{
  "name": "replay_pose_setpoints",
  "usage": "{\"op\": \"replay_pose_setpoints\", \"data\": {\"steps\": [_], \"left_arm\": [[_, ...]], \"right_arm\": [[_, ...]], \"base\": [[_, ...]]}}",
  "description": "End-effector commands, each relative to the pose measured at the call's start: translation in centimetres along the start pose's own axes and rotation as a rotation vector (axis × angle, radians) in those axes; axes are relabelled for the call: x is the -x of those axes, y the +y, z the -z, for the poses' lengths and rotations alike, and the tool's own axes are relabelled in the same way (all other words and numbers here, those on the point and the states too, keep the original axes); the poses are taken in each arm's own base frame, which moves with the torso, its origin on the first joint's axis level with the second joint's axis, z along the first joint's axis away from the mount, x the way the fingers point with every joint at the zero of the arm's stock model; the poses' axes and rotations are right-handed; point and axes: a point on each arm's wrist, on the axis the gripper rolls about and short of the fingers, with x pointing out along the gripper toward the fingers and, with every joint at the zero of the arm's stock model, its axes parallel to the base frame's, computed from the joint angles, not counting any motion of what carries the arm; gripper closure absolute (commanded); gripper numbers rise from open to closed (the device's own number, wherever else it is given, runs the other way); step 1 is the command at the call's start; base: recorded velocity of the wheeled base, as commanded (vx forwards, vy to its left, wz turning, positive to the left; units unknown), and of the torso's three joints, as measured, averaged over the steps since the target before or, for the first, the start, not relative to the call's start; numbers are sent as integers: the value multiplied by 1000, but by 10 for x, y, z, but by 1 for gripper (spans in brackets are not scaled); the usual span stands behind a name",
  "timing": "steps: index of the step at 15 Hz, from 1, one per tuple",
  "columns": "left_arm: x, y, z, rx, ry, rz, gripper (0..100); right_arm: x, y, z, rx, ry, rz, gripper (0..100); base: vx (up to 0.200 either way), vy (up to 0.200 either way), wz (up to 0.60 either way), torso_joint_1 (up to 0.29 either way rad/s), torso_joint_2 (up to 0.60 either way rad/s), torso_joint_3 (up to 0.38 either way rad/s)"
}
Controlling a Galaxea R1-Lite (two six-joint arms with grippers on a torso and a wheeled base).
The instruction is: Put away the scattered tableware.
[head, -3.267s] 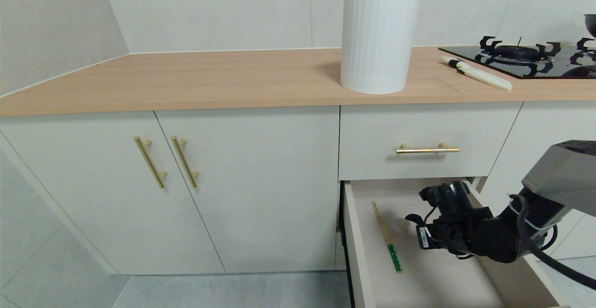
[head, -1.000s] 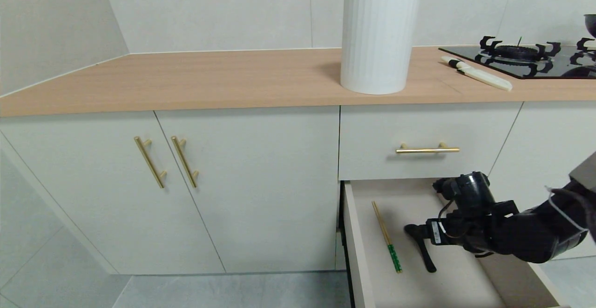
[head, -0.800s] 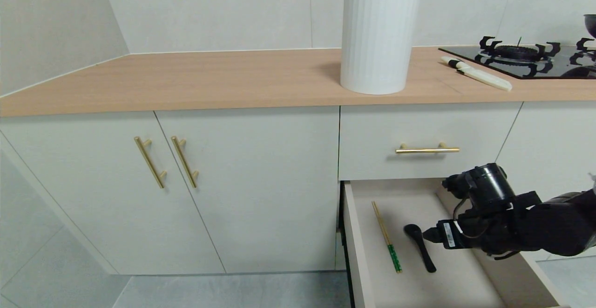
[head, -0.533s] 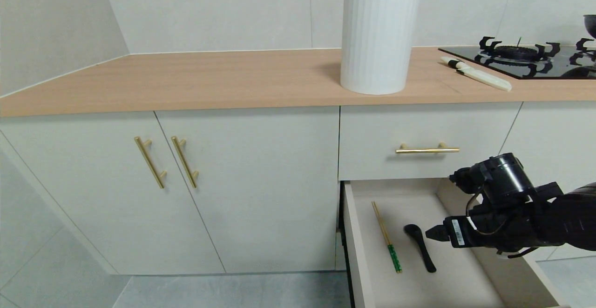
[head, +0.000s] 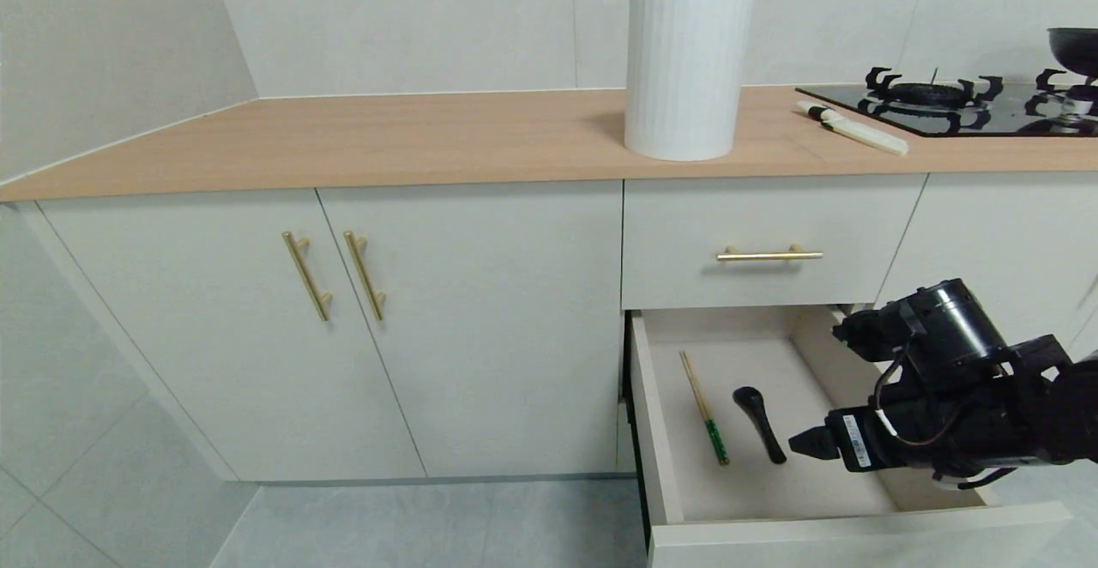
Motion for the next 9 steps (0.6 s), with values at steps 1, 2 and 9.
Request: {"op": "replay_pose_setpoints", "data": {"steps": [1, 2, 9], "left_arm": [[0, 0, 0, 0, 0, 0, 0], [0, 0, 0, 0, 0, 0, 0], [0, 0, 0, 0, 0, 0, 0]], "right_arm": [[18, 4, 5, 51, 4, -18, 0], [25, 6, 10, 84, 27, -22, 0], [55, 15, 42, 323, 233, -51, 0]], "base": [[0, 0, 0, 0, 0, 0], [0, 0, 0, 0, 0, 0], [0, 0, 0, 0, 0, 0]]}}
